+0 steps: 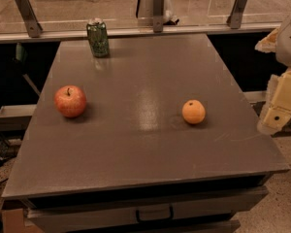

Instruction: Move apple near green can

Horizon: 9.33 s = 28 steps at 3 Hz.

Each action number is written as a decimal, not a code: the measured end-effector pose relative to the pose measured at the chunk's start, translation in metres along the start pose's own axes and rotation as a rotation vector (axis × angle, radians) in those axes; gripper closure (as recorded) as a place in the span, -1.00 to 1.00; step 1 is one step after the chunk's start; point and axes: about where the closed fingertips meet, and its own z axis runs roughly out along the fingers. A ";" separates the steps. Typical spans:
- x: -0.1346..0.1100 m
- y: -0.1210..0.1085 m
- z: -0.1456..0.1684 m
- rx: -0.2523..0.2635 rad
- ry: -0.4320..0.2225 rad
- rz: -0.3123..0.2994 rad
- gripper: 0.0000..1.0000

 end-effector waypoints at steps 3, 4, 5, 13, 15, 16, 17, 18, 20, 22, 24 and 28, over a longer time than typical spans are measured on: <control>-0.041 -0.005 0.028 -0.056 -0.118 -0.021 -1.00; -0.102 -0.012 0.053 -0.110 -0.200 -0.102 -1.00; -0.187 -0.017 0.072 -0.155 -0.300 -0.216 -1.00; -0.394 0.055 0.215 -0.430 -0.779 -0.322 -0.19; -0.386 0.026 0.199 -0.370 -0.809 -0.275 0.74; -0.352 -0.036 0.166 -0.207 -0.818 -0.217 1.00; -0.352 -0.036 0.166 -0.207 -0.818 -0.217 1.00; -0.333 -0.071 0.159 -0.108 -0.792 -0.201 1.00; -0.298 -0.186 0.163 0.066 -0.826 -0.142 1.00; -0.310 -0.245 0.211 0.076 -0.845 -0.023 1.00; -0.318 -0.239 0.251 0.077 -0.802 0.098 1.00; -0.335 -0.233 0.266 0.038 -0.822 0.100 0.17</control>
Offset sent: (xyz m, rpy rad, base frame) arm 0.0041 0.0060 -0.0039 0.0924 0.0092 0.0128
